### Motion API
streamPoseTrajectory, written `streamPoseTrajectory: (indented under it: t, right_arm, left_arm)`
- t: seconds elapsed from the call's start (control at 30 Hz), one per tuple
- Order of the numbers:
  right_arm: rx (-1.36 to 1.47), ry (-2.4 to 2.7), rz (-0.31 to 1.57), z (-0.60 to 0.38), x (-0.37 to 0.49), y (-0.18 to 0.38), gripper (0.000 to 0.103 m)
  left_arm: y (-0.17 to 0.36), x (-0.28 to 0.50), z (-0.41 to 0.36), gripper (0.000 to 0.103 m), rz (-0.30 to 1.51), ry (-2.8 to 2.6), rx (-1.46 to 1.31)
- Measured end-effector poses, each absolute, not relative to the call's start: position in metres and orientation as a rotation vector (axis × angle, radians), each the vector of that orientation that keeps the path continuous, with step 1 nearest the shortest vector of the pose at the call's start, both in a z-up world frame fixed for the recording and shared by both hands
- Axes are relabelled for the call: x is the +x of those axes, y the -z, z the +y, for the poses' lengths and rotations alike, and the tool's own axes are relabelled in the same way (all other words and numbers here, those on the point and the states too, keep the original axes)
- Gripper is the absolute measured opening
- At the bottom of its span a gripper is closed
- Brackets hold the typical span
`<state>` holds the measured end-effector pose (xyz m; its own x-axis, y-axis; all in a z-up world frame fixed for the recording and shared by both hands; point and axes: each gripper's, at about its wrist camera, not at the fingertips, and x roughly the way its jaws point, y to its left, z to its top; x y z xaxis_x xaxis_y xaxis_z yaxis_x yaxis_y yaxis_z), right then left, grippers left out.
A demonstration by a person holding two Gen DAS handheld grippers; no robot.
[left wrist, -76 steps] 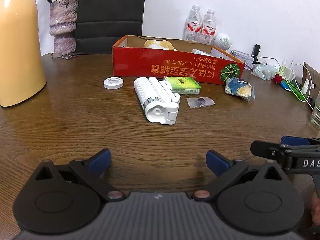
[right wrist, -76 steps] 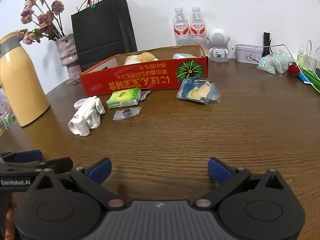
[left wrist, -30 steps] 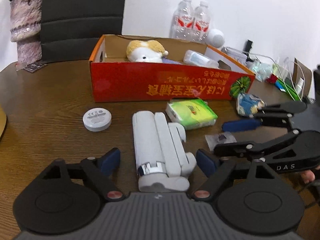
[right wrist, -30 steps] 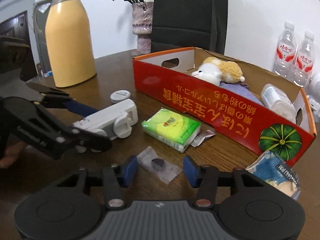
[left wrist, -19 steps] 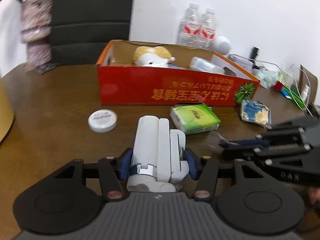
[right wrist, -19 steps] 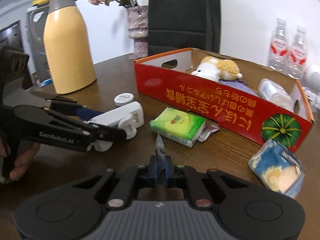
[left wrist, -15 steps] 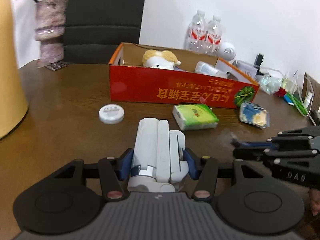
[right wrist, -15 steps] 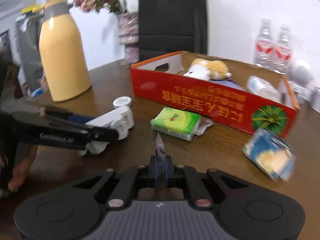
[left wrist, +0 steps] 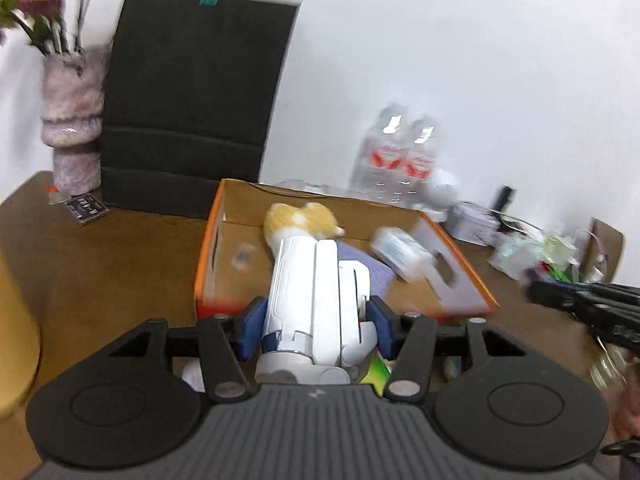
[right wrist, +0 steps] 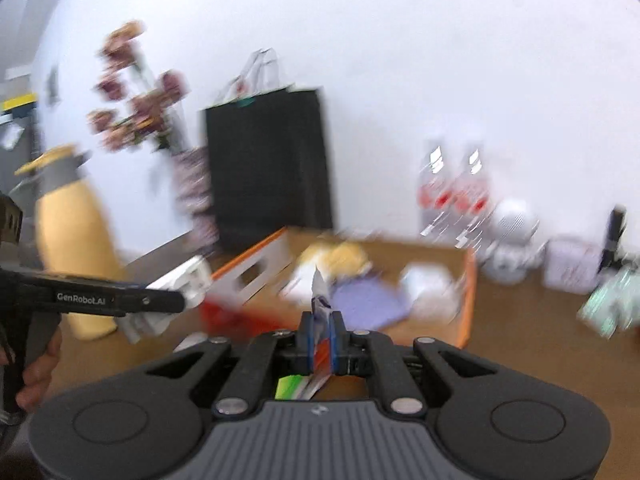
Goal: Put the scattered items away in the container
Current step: 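Carry the white device and small packet into the cardboard box while both tools release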
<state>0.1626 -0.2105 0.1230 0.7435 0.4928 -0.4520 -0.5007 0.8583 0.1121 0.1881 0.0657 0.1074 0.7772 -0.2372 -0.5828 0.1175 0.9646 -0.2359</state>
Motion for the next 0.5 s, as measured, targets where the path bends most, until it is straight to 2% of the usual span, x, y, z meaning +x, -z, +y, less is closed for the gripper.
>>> streamPoseTrajectory:
  t: [0.13, 0.3, 0.5]
  right_arm:
    - [-0.005, -0.481, 0.619, -0.198, 0.24, -0.129, 0.007]
    - [0.102, -0.428, 0.868, -0.184, 0.318, -0.092, 0.007]
    - [0.147, -0.424, 0.933, -0.156, 0.37, -0.064, 0.007]
  left_arm:
    - [-0.097, 0.271, 0.058, 0.055, 0.735, 0.085, -0.11]
    - [-0.071, 0.33, 0.049, 0.055, 0.826, 0.012, -0.019]
    - [-0.058, 0.36, 0.037, 0.054, 0.827, -0.041, 0.081]
